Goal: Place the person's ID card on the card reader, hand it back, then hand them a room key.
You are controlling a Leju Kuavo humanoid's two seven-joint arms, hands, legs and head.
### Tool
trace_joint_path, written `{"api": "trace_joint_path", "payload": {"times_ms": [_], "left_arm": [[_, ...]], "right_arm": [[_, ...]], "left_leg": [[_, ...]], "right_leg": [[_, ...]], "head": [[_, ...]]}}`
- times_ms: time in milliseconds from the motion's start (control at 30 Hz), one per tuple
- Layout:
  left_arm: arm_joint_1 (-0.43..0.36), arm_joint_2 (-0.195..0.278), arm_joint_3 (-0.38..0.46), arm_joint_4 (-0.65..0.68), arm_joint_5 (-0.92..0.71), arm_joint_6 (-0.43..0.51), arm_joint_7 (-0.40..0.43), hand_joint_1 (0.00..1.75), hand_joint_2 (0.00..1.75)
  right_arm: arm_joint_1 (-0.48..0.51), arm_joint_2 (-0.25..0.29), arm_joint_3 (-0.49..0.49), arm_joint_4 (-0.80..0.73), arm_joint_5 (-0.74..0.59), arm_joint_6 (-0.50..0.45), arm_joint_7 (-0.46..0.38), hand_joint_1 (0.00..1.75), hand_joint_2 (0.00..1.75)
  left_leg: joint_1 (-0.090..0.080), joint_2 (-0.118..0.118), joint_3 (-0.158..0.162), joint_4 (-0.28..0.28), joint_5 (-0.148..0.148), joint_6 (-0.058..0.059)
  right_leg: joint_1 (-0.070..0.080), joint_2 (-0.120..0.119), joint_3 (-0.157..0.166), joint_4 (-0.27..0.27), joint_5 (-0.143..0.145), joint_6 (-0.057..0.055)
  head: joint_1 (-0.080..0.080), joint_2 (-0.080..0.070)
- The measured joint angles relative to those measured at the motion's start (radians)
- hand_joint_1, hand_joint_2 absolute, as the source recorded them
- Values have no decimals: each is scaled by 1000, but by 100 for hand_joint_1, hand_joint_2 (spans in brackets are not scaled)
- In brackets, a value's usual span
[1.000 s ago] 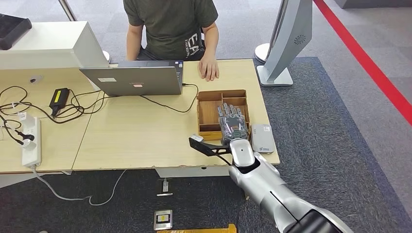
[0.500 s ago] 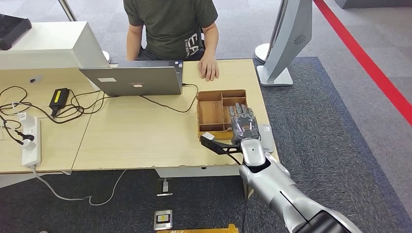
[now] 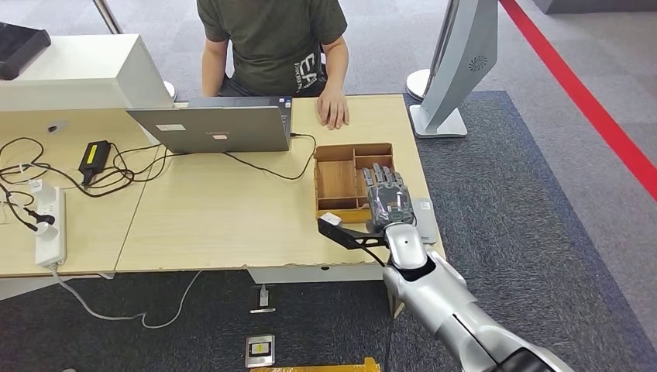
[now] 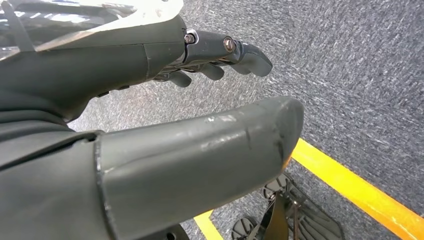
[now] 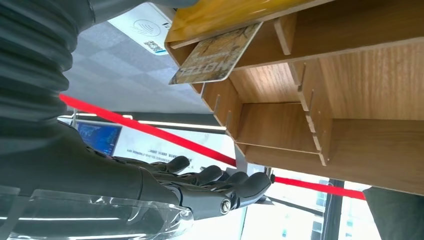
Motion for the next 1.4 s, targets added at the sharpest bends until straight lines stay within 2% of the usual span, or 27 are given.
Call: {"api": "trace_joint_path", "payload": {"times_ms": [533, 933, 1400], "left_arm": [[0, 29, 0, 0, -11, -54, -2, 0, 0], [0, 35, -2, 0, -15, -61, -16, 0, 0], [0, 38, -2, 0, -15, -77, -19, 0, 0]], "right_arm": [[7, -48, -9, 7, -36, 11, 23, 0, 175], [11, -44, -9, 47, -61, -35, -4, 0, 175], [12, -33, -8, 75, -64, -35, -8, 0, 175]], "left_leg": [[0, 0, 0, 0, 0, 0], [0, 0, 0, 0, 0, 0], [0, 0, 0, 0, 0, 0]], "right_leg": [[0, 0, 0, 0, 0, 0], [0, 0, 0, 0, 0, 0], [0, 0, 0, 0, 0, 0]], "head": [[0, 0], [0, 0], [0, 0]]}}
